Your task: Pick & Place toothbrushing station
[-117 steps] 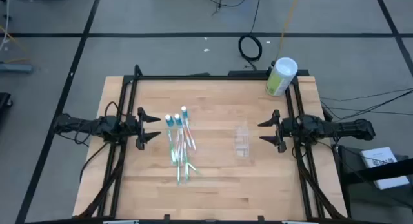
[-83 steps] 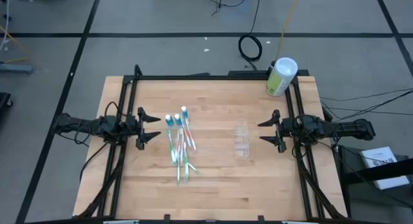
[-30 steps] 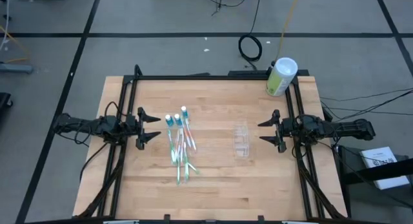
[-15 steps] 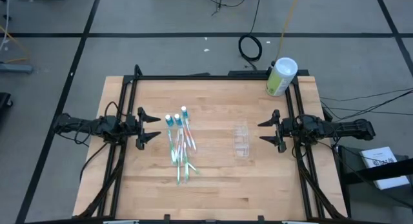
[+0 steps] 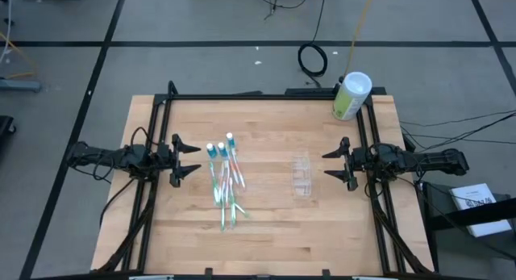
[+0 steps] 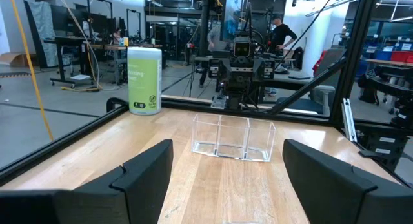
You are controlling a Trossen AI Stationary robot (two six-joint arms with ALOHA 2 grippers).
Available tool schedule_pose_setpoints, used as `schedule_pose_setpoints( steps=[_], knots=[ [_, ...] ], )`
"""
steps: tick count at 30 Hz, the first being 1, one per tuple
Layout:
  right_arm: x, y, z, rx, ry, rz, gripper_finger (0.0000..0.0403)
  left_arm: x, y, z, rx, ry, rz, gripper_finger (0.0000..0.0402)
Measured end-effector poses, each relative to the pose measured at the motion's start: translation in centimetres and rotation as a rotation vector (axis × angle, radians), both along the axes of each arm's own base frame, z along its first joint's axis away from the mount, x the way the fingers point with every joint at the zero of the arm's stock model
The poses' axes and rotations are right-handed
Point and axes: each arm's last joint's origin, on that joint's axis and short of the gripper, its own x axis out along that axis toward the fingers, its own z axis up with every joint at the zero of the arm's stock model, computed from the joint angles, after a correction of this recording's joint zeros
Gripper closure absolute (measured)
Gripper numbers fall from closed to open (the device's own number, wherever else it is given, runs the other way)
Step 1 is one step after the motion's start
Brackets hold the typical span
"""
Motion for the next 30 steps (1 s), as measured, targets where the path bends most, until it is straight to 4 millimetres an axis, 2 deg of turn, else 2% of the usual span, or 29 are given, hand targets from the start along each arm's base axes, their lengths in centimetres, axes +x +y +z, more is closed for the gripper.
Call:
schedule_pose_setpoints(
  steps=[16,26,30],
  knots=[
    [0.00,0.00,0.00,0.016,0.001,0.001,0.0149,0.00,0.00,0.01,0.006,0.000,0.000,0.0103],
    [-0.01,0.00,0.17,0.340,0.003,0.012,0.0149,0.00,0.00,0.04,0.026,-0.003,0.002,0.0103],
    [-0.03,0.00,0.49,0.374,-0.028,0.019,0.0149,0.00,0.00,0.07,0.025,-0.007,0.002,0.0103]
  ],
)
